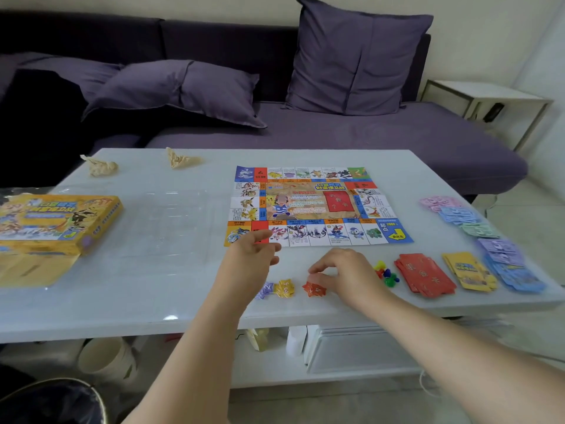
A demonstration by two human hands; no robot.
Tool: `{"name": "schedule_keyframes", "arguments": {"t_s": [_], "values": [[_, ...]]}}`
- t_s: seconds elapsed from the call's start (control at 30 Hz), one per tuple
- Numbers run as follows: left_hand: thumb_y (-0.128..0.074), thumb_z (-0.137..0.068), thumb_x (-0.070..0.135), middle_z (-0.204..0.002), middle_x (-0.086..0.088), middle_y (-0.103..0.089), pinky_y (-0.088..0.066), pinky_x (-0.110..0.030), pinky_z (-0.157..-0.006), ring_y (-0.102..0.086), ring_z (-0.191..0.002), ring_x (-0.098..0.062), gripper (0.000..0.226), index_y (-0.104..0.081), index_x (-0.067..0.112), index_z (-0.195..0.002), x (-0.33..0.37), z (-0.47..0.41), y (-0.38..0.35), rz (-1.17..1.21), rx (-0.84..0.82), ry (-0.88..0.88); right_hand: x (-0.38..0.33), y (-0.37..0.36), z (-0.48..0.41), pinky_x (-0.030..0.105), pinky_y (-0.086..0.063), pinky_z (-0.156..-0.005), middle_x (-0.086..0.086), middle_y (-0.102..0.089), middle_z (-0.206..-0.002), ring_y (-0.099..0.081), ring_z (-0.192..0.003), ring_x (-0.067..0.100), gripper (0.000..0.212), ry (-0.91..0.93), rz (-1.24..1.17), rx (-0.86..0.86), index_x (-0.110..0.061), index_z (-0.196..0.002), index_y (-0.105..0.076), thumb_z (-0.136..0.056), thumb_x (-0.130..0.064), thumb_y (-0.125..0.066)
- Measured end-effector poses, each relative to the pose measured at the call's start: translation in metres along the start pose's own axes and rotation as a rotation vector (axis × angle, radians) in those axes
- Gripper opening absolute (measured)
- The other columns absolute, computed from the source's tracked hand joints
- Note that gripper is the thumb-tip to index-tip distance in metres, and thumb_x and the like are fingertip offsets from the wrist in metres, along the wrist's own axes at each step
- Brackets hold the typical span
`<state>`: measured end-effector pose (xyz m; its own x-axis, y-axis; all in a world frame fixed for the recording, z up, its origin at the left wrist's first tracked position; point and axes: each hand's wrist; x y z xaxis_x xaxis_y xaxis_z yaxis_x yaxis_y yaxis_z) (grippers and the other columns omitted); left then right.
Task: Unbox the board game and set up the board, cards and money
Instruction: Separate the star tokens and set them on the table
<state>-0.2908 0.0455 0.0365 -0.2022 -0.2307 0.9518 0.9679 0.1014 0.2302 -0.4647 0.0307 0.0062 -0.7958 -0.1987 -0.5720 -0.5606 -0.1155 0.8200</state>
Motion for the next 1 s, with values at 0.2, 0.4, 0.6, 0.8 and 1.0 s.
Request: {"name": "schedule_keyframes", "arguments": {"t_s": [0.2,0.4,0.6,0.8,1.0], "values": [[-0.046,-0.096,0.011,-0.09,0.013,-0.065,-0.049,-0.024,-0.072,-0.063,-0.088,-0.009,0.03,-0.054,0.018,-0.124,0.005,-0.002,-0.014,-0.035,0.037,-0.057,-0.001,0.024,0.002,0.002,-0.034,-0.064,-0.013,-0.064,-0.091,-0.05,-0.068,-0.016,0.016,0.078,-0.054,0.053,-0.015,-0.101,-0.073,-0.09,-0.021,-0.062],[-0.045,-0.096,0.014,-0.1,0.011,-0.066,-0.046,-0.022,-0.075,-0.062,-0.089,-0.004,0.026,-0.055,0.024,-0.118,0.028,0.008,-0.081,0.009,-0.033,-0.167,0.022,0.067,0.018,0.006,-0.038,-0.057,-0.027,-0.058,-0.059,-0.053,-0.06,-0.009,0.011,-0.012,-0.092,0.097,-0.019,-0.093,-0.073,-0.09,-0.02,-0.062],[-0.045,-0.094,0.011,-0.098,0.01,-0.065,-0.051,-0.024,-0.07,-0.064,-0.09,-0.01,0.028,-0.058,0.024,-0.115,0.03,0.013,-0.157,-0.092,-0.174,-0.218,0.087,0.111,0.035,0.013,-0.043,-0.075,-0.005,-0.071,-0.099,-0.063,-0.089,0.006,0.017,-0.238,-0.045,0.179,-0.019,-0.102,-0.073,-0.088,-0.016,-0.063],[-0.049,-0.093,0.013,-0.118,0.009,-0.064,-0.04,-0.017,-0.09,-0.057,-0.109,-0.006,0.034,-0.06,0.023,-0.124,0.027,0.021,-0.2,-0.194,-0.286,-0.232,0.127,0.121,0.04,0.019,-0.042,-0.074,0.002,-0.069,-0.108,-0.057,-0.084,0.007,0.028,-0.364,-0.113,0.142,-0.012,-0.12,-0.065,-0.093,-0.016,-0.057],[-0.042,-0.091,0.009,-0.099,0.006,-0.065,-0.035,-0.003,-0.056,-0.053,-0.077,-0.01,0.039,-0.062,0.027,-0.12,0.026,0.022,-0.219,-0.387,-0.306,-0.338,0.129,0.117,0.035,0.028,-0.042,-0.099,-0.001,-0.063,-0.125,-0.057,-0.115,0.015,0.031,-0.377,-0.081,0.05,-0.018,-0.123,-0.062,-0.094,-0.018,-0.052]]}}
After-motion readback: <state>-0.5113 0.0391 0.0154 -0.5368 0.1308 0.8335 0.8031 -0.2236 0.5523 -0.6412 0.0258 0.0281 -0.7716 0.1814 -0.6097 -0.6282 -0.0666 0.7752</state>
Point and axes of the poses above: each hand's wrist, its own z-axis away from the middle knuckle, its own y-axis out of the back of the hand, x = y × z
